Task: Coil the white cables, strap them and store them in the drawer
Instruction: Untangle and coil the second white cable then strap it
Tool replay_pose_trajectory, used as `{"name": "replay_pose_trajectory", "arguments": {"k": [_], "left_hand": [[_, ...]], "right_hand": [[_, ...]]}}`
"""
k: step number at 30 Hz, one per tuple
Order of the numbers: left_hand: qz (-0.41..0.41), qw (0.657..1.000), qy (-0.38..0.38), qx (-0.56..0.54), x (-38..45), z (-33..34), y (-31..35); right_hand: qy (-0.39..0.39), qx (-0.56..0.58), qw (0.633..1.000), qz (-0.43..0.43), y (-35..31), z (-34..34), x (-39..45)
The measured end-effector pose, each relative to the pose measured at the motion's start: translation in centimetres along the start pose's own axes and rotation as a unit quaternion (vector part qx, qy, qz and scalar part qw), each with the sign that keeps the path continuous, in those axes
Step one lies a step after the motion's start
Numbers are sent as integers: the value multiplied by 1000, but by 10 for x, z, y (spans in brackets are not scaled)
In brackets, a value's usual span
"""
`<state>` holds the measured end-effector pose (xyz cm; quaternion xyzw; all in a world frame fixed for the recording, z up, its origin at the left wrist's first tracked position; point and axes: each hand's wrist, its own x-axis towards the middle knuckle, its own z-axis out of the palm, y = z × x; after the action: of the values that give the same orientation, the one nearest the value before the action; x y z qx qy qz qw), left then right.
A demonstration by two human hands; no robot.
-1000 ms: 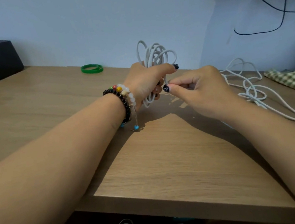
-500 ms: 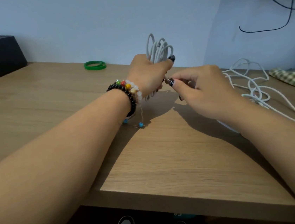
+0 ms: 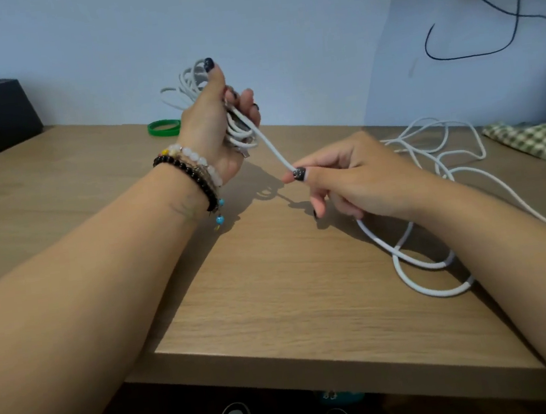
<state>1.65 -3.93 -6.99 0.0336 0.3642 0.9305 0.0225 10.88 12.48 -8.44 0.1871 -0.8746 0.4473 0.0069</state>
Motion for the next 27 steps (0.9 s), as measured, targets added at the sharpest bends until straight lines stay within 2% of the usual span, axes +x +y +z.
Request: {"name": "replay_pose_trajectory", "arguments": {"k": [4,7,11,15,22,27], "left_hand": [[-17,999,-45,-4,-3,0,2],[25,993,-45,107,-8,2,1],[105,956,-44,271,-14,5,-1],[126,925,-87,347,-18,7,-5],[62,919,-141,362,-19,4,-9],[20,902,-194,386,-22,4,-13]], "right_hand": [[28,-43,998,39,0,0,2],[36,-83,994,59,1,0,3],[11,-127,991,38,2,2,1],[-25,-118,992,26,1,1,-2],[4,-61,998,2,3,-5,-1],[81,-39,996,-1,4,-6,2]]}}
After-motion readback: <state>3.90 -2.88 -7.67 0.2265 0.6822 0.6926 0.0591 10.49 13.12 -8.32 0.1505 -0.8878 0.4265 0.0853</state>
